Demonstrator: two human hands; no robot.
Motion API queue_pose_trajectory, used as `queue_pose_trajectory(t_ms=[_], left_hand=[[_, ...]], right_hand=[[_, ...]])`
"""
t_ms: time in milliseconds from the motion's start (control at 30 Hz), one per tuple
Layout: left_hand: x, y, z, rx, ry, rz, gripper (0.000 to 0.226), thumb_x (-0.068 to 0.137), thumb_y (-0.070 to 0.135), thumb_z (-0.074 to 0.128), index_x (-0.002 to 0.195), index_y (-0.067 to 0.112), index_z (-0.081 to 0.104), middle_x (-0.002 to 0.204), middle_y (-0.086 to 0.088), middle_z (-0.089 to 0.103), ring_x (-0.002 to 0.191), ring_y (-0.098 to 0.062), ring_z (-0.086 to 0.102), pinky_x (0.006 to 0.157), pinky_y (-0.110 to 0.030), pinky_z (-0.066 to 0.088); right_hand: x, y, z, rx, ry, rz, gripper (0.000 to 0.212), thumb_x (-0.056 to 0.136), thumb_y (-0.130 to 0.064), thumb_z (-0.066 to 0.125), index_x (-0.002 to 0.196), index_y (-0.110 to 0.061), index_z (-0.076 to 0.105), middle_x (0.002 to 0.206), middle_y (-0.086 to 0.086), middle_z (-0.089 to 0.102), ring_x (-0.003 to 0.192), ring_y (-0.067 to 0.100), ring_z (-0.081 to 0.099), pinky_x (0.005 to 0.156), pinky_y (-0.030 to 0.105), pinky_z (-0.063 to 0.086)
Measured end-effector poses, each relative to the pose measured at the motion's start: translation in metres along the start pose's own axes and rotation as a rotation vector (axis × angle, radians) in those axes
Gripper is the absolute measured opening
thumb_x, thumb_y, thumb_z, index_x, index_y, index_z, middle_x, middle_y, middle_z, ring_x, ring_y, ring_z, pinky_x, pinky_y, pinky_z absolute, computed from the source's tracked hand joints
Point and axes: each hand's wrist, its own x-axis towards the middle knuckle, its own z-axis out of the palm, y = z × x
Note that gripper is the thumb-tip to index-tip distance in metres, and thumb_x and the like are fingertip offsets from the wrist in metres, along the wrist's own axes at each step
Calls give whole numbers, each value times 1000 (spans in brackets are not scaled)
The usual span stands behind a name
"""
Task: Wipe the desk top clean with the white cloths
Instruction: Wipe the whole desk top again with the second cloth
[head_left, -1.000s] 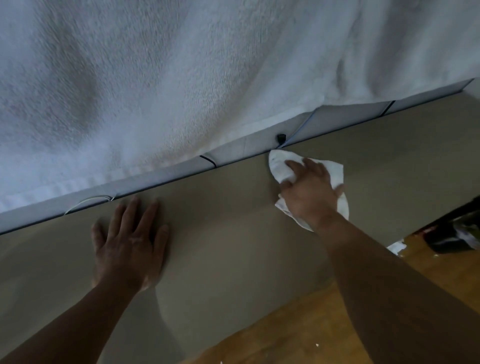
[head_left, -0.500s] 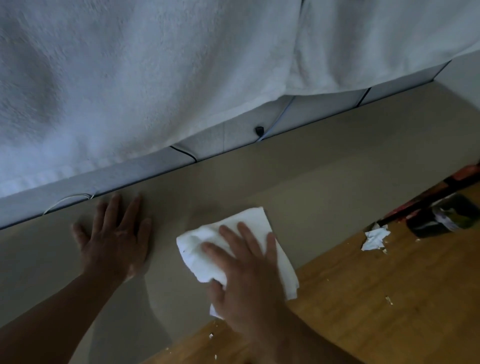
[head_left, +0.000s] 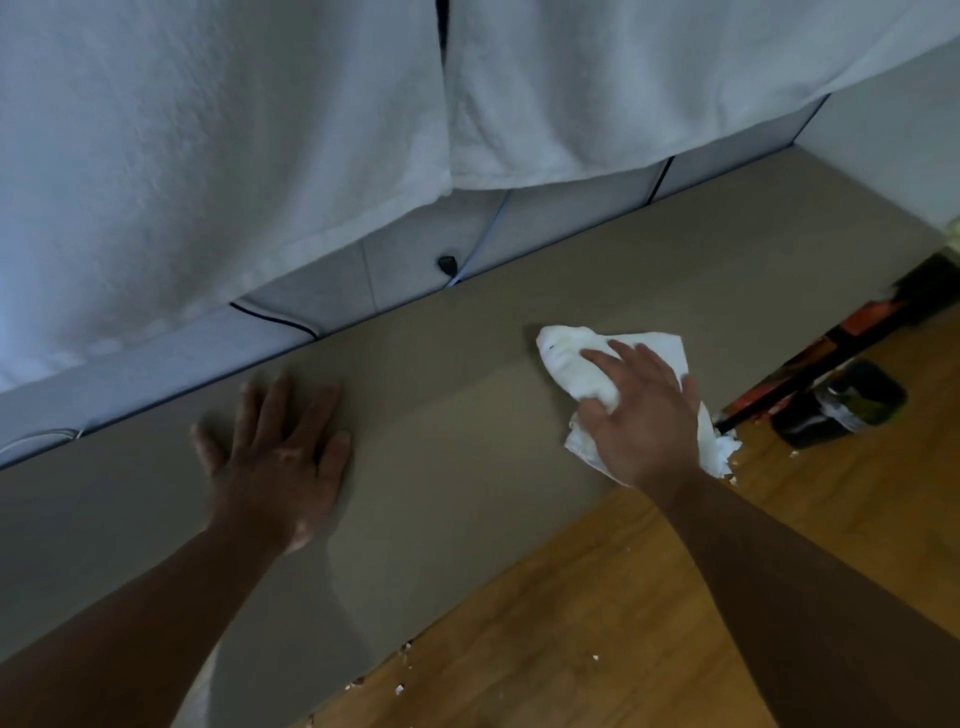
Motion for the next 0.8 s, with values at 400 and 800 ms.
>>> queue_pose_trajectory(t_ms=[400,800], left_hand=[[17,40,-6,64,-19,24,70,92,67,-1,158,48,-13,172,-3,-16,158,-24,-17,124,-64,1],[52,68,-3,38,100,165,64,98,58,12,156,40,35,165,-15,30,154,-37,23,117,-67,22]], right_hand=[[-45,-92,31,-109,22,181,56,94,-51,38,148,-41,46,161,5,40,151,38,30,109,79,23],[8,-108,28,-8,-245,-173,68,83,-49,41,150,-56,32,167,-6,25,157,27,10,118,74,4]])
